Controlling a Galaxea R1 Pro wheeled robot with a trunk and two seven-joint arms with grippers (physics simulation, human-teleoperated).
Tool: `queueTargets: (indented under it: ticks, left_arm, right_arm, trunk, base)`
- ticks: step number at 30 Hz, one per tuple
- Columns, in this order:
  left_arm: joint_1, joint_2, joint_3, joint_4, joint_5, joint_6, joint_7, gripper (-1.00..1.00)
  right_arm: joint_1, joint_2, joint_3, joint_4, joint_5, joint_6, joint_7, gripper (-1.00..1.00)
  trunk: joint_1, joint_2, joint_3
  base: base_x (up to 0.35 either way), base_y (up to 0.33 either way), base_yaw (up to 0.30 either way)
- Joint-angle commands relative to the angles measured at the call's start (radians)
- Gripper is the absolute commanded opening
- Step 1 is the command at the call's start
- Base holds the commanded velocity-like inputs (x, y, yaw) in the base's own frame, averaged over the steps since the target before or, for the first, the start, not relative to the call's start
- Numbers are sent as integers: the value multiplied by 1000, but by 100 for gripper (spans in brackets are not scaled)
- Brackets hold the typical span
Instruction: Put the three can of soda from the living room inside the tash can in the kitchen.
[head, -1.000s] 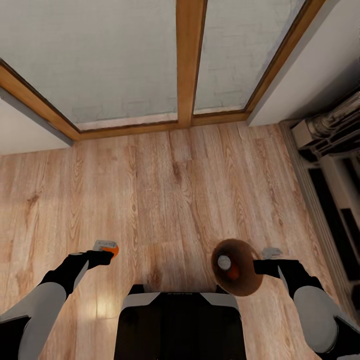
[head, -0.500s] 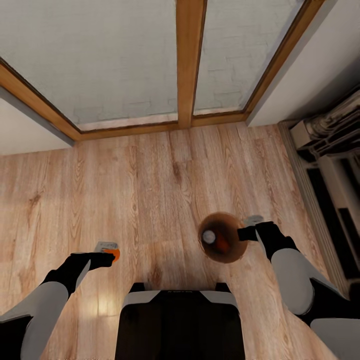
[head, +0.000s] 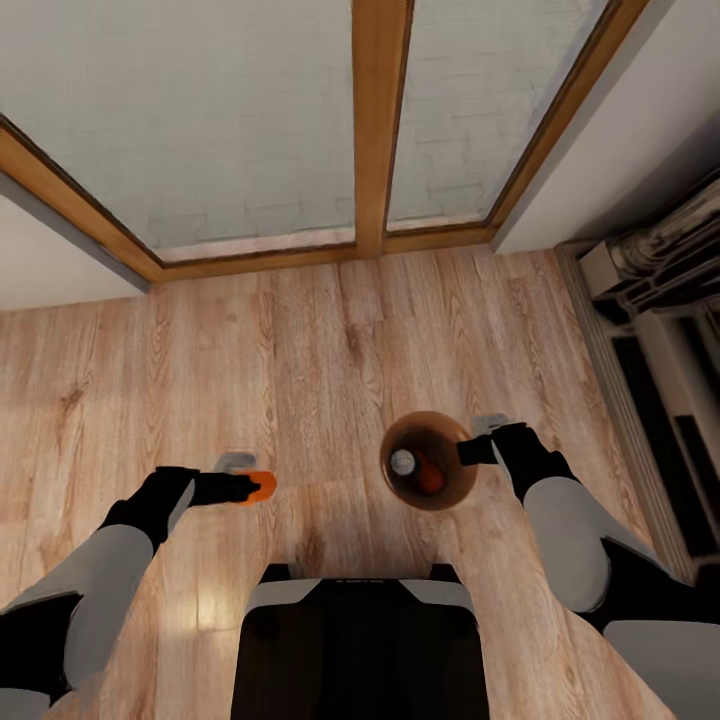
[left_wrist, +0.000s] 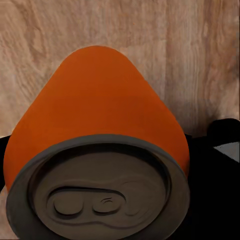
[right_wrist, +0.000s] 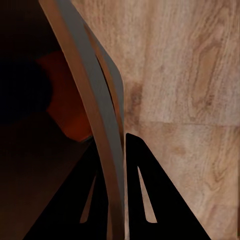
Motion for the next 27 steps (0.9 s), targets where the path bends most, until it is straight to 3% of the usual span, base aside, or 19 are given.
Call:
queueTargets:
  ticks: [1,6,8,10,12,17,24,27]
  left_arm:
    - [-18,0,-2,-2,-7,10,-19,-100]
    - [-170,2,-5,-9,-10,132,-121,-100]
    - [-181,14,-2,2,-4,143,-109,-100]
    - [-193,25,-1,13,-4,153,-109,-100]
    - [-204,25,-1,24,-4,164,-109,-100]
    - [-232,25,-1,25,-4,193,-109,-100]
    - [-232,25,0,25,-4,213,-109,-100]
    - [-215,26,6,8,-2,229,-109,-100]
  right_arm:
    - [0,0,0,0,-10,3,8,-100]
    - [-2,20,18,-1,-10,44,8,-100]
    - [-13,11,29,11,-16,57,3,-100]
    - [-24,10,43,20,11,61,2,-100]
    - [-35,10,48,27,39,64,2,-100]
    - [-63,10,48,27,60,78,2,-100]
    - [-104,10,48,27,88,96,2,-100]
    - [-86,14,54,9,95,107,4,-100]
  trunk:
    - [0,0,0]
    - [0,0,0]
    - [0,0,0]
    - [0,0,0]
    - [0,0,0]
    - [0,0,0]
    - [-4,7,3]
    - [-15,28,13]
  base:
    - [0,0,0]
    - [0,0,0]
    - [0,0,0]
    - [0,0,0]
    - [0,0,0]
    - [0,0,0]
    - [0,0,0]
    - [0,0,0]
